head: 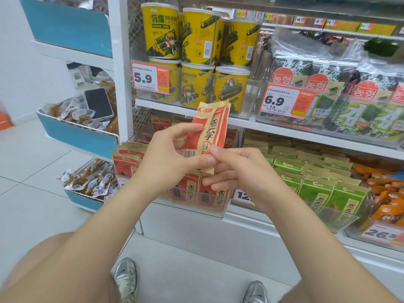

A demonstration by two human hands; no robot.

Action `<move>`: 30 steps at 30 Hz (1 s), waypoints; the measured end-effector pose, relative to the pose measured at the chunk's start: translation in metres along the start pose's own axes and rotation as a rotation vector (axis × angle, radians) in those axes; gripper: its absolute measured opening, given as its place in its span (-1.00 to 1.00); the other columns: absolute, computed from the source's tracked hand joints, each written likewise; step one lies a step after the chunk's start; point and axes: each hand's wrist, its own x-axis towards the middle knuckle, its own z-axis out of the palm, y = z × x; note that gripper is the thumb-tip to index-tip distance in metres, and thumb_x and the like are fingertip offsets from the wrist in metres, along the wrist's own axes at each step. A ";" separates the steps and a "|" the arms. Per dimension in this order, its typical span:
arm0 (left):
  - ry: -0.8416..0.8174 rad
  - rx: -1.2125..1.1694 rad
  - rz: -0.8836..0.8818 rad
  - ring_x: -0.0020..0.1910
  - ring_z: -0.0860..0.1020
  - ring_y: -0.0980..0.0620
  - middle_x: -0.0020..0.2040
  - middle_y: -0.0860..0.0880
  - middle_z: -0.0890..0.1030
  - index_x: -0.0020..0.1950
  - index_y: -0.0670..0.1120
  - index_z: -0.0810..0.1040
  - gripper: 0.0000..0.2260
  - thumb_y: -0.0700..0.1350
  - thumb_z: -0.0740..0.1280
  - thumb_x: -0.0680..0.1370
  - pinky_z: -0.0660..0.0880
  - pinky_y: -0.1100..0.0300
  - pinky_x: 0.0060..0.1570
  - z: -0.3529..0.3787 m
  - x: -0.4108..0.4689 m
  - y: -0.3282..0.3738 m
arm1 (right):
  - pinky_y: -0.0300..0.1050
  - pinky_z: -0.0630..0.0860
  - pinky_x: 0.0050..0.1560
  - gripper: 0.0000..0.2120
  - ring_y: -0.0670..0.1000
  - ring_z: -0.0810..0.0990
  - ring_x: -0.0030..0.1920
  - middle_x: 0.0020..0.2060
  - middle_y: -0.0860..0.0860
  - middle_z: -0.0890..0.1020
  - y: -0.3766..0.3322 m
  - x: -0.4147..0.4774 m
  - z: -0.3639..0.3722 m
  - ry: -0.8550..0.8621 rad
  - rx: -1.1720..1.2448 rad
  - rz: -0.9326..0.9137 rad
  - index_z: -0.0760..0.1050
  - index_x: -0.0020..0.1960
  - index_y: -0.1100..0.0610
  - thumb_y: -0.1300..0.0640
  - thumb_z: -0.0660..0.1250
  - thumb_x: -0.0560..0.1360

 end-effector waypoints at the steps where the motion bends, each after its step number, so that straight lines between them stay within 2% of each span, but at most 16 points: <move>1: 0.002 0.014 0.010 0.15 0.74 0.07 0.22 0.09 0.74 0.41 0.04 0.62 -0.32 -0.10 0.73 0.31 0.68 -0.06 0.19 -0.001 0.001 -0.002 | 0.00 0.77 -0.05 -0.67 0.23 0.81 -0.06 -0.04 0.24 0.78 -0.001 0.000 0.000 -0.005 0.015 0.019 0.73 0.13 0.26 -0.02 0.41 0.67; 5: -0.042 0.019 -0.011 0.17 0.71 0.13 0.25 0.11 0.71 0.43 0.09 0.58 -0.22 -0.27 0.75 0.28 0.69 0.13 0.12 -0.002 0.002 -0.002 | -0.05 0.76 -0.13 -0.71 0.20 0.81 -0.05 -0.09 0.23 0.78 -0.001 -0.001 0.000 -0.041 -0.029 0.042 0.72 0.09 0.30 0.07 0.37 0.71; 8: -0.054 0.004 -0.037 0.12 0.70 0.17 0.26 0.08 0.68 0.36 0.07 0.58 -0.38 -0.37 0.64 0.41 0.70 0.11 0.05 0.000 0.002 -0.001 | -0.01 0.76 -0.15 -0.74 0.16 0.82 -0.11 -0.12 0.23 0.78 0.006 0.002 0.000 -0.003 -0.120 0.045 0.71 0.06 0.31 0.14 0.35 0.73; 10: 0.018 -0.099 -0.097 0.09 0.73 0.11 0.31 0.00 0.63 0.33 0.06 0.52 -0.56 -0.30 0.53 0.56 0.73 -0.01 0.02 0.001 0.003 -0.001 | 0.05 0.77 -0.10 -0.76 0.09 0.82 -0.14 -0.14 0.18 0.79 0.010 0.004 0.001 0.034 -0.249 0.026 0.72 0.06 0.28 0.16 0.33 0.73; 12: 0.118 -0.160 -0.151 0.10 0.74 0.03 0.31 -0.05 0.62 0.36 0.07 0.44 -0.68 -0.16 0.42 0.68 0.73 -0.11 0.04 0.003 0.005 -0.002 | 0.05 0.77 -0.04 -0.78 0.05 0.81 -0.13 -0.14 0.12 0.80 0.013 0.006 0.001 0.043 -0.340 0.000 0.74 0.08 0.22 0.15 0.35 0.72; 14: 0.179 -0.223 -0.177 0.09 0.76 -0.03 0.27 -0.09 0.67 0.43 0.03 0.44 -0.71 -0.11 0.35 0.72 0.72 -0.14 0.07 0.004 0.006 -0.003 | 0.04 0.76 0.02 -0.82 0.04 0.81 -0.08 -0.11 0.08 0.80 0.013 0.006 0.001 0.057 -0.325 -0.027 0.75 0.09 0.17 0.12 0.40 0.69; 18: 0.073 -0.333 -0.169 0.15 0.75 -0.08 0.19 -0.08 0.76 0.38 -0.09 0.63 -0.76 -0.12 0.28 0.75 0.71 -0.05 0.14 0.006 0.003 0.001 | 0.00 0.75 0.05 -0.79 0.05 0.81 -0.06 -0.09 0.05 0.81 0.009 0.004 0.003 0.087 -0.107 -0.069 0.72 0.19 0.17 0.07 0.43 0.67; 22: 0.077 -0.537 -0.297 0.17 0.74 -0.15 0.19 -0.16 0.76 0.38 -0.13 0.64 -0.72 -0.06 0.25 0.77 0.71 -0.12 0.13 0.012 0.002 0.003 | 0.00 0.76 -0.04 -0.83 0.08 0.81 -0.13 -0.15 0.07 0.80 0.011 0.006 0.002 0.146 -0.123 -0.136 0.76 0.03 0.24 0.14 0.46 0.64; 24: 0.098 -0.554 -0.361 0.15 0.75 -0.14 0.17 -0.15 0.76 0.35 -0.10 0.66 -0.72 -0.04 0.24 0.77 0.69 -0.14 0.13 0.010 0.006 0.000 | -0.01 0.75 -0.07 -0.85 0.07 0.81 -0.14 -0.16 0.06 0.80 0.010 0.006 -0.001 0.095 -0.198 -0.163 0.76 0.01 0.21 0.15 0.47 0.64; 27: 0.131 -0.541 -0.408 -0.06 0.74 -0.06 0.04 -0.08 0.78 0.28 -0.07 0.71 -0.73 -0.04 0.24 0.75 0.64 -0.03 0.05 0.000 0.012 -0.001 | 0.02 0.73 0.08 -0.84 0.07 0.80 0.01 -0.04 0.05 0.81 0.005 0.003 -0.009 -0.145 -0.298 -0.179 0.74 0.17 0.14 0.23 0.38 0.69; 28: 0.125 -0.545 -0.422 -0.13 0.73 -0.02 -0.02 -0.06 0.77 0.27 -0.06 0.72 -0.73 -0.05 0.24 0.75 0.64 0.02 -0.01 -0.004 0.013 0.000 | 0.05 0.71 0.15 -0.78 0.05 0.80 0.06 0.02 0.03 0.80 0.006 0.005 -0.011 -0.165 -0.315 -0.196 0.71 0.25 0.11 0.27 0.35 0.70; 30: 0.056 -0.494 -0.453 -0.24 0.69 0.03 -0.12 -0.03 0.75 0.26 -0.08 0.72 -0.73 -0.05 0.25 0.75 0.63 0.14 -0.18 -0.009 0.015 0.001 | 0.12 0.69 0.24 -0.63 0.01 0.78 0.10 0.16 0.01 0.77 0.008 0.010 -0.015 -0.043 -0.332 -0.281 0.56 0.45 0.01 0.25 0.39 0.68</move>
